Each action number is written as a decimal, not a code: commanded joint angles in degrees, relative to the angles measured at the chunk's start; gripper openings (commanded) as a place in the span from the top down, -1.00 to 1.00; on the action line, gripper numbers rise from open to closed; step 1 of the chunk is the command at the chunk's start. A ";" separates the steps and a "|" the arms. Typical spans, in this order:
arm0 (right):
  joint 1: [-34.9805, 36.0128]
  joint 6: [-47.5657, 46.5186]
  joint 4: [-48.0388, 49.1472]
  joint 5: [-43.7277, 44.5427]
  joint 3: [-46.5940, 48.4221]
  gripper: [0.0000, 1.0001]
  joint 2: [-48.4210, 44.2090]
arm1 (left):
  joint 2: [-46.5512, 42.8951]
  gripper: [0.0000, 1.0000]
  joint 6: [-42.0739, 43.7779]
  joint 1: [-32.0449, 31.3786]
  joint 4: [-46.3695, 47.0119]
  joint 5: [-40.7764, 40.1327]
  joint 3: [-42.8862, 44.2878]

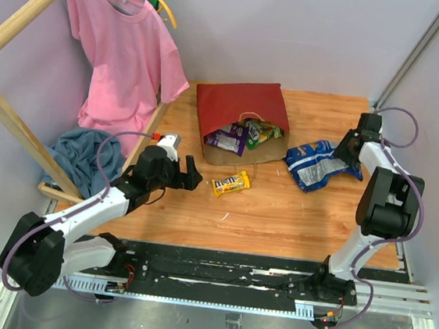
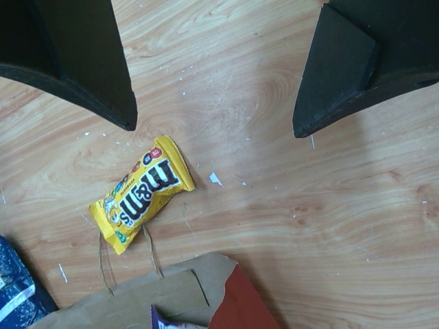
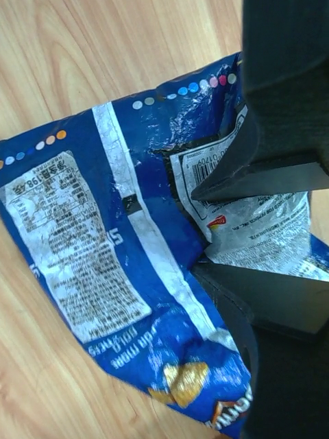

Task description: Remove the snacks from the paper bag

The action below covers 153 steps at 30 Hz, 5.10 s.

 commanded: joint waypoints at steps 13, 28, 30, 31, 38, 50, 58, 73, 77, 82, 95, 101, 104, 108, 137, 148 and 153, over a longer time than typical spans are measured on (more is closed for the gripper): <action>0.79 -2.43 -4.57 2.05 13.51 -0.01 17.83 | 3.74 -0.99 -0.04 0.33 3.26 1.77 0.47; 1.35 -8.45 -22.18 -13.84 66.31 -0.96 50.04 | 13.67 -0.99 -0.63 0.34 2.85 3.46 6.10; 1.24 -5.96 -18.93 -18.06 69.28 -0.97 52.03 | 15.25 -0.99 -0.91 0.36 2.40 3.89 7.42; 1.03 -4.42 -16.45 -21.76 69.63 -0.97 52.51 | 16.00 -0.99 -1.05 0.37 2.16 4.15 8.03; -0.23 5.64 -5.08 -31.21 71.89 -0.97 49.19 | 16.28 -0.99 0.73 0.36 -1.57 2.37 11.96; 2.44 5.16 -0.01 -22.77 38.06 -0.97 12.32 | 6.54 -0.99 1.95 0.37 -5.55 -0.35 13.84; 1.43 3.28 6.55 -12.56 3.21 -0.97 -10.77 | 2.09 -0.99 3.33 0.44 -9.68 -1.62 14.41; 11.60 -6.03 0.93 -15.87 11.95 -0.37 5.12 | 3.21 -0.99 -1.14 0.43 -6.24 -0.50 13.34; 11.53 -5.58 2.51 -15.32 14.79 0.10 9.69 | 3.35 -0.99 -0.42 0.45 -7.63 -0.80 15.01; 10.85 -4.80 3.54 -15.07 18.20 0.22 15.59 | 1.93 -0.99 0.30 0.45 -9.18 -0.86 16.52; 8.68 -3.60 2.27 -11.91 13.05 0.31 16.74 | -5.30 -0.99 -4.85 0.45 -6.55 4.80 12.77; 7.75 -2.24 1.04 -6.36 5.56 0.29 11.90 | -6.21 -0.99 -5.04 0.45 -8.57 3.89 12.92; 7.24 -1.48 1.73 -6.47 1.44 0.29 7.55 | -8.18 -0.99 -4.56 0.45 -8.57 1.64 11.09; 7.25 0.56 3.27 -11.77 -2.37 0.16 0.89 | -8.24 -0.99 -2.96 0.45 -8.90 -2.38 9.65; 38.06 10.94 24.81 -9.59 -42.06 -0.71 -38.55 | -9.36 -0.99 -6.74 0.44 -5.34 -1.17 5.52; 39.01 10.64 27.50 -14.96 -38.50 -0.63 -27.46 | -4.26 -0.99 -6.60 0.45 -1.64 -2.26 7.10; 38.96 10.70 30.25 -16.84 -37.32 -0.56 -22.65 | -1.67 -0.99 -6.96 0.44 -1.08 -1.47 8.45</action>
